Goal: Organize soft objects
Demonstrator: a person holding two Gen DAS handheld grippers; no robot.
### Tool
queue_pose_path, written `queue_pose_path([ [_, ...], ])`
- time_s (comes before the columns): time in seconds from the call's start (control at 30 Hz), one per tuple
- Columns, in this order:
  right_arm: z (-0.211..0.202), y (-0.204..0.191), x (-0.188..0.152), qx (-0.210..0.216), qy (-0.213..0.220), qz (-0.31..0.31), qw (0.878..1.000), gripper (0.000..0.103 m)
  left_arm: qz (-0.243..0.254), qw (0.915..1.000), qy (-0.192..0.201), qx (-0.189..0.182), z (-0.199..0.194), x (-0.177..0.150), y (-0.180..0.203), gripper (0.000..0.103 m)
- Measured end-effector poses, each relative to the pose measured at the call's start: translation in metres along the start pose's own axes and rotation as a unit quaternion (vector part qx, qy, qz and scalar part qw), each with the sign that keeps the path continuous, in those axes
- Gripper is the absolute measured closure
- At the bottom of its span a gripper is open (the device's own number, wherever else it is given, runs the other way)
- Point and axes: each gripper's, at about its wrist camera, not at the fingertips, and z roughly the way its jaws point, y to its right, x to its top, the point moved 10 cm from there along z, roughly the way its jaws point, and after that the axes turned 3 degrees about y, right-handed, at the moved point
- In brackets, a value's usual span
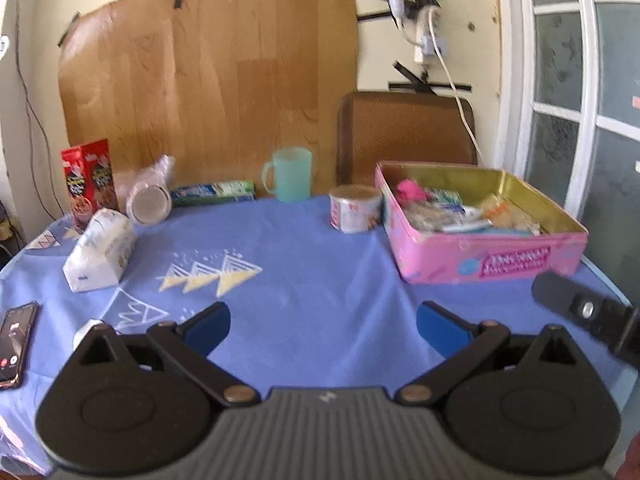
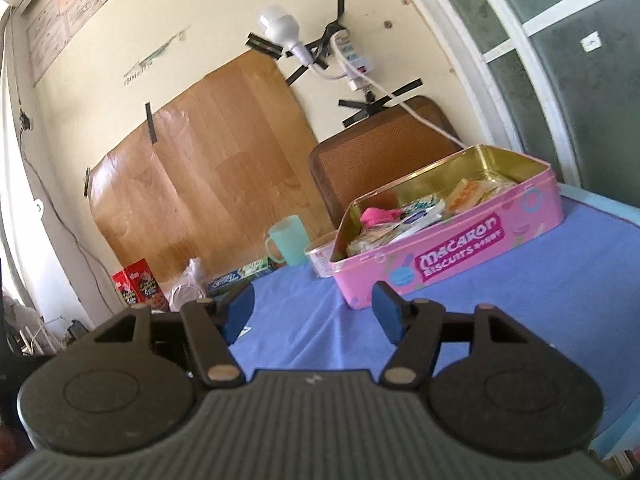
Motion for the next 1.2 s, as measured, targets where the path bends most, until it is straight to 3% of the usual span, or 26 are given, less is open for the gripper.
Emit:
queue_pose_path([
  [0.17, -0.001, 0.004, 0.0, 0.009, -0.009, -0.015, 1.0, 0.035, -0.01, 0.9999, -0.001, -0.011, -0.001, -0.003, 0.0, 0.0],
  [0.37, -0.002, 0.005, 0.0, 0.011, -0.008, -0.018, 1.0, 0.034, 0.008, 0.9998, 0.017, 0.005, -0.006, 0.002, -0.002, 0.0],
  [0.93, -0.011, 0.001, 0.005, -0.007, 0.022, -0.016, 1.0, 0.03, 0.031, 0.9989, 0.034, -0.01, -0.013, 0.004, -0.002, 0.0],
  [1.2, -0.011, 0.006, 0.006, -0.021, 0.031, -0.008, 0.999, 0.02, 0.047, 0.9978, 0.038, -0.027, -0.015, 0.001, 0.004, 0.0],
])
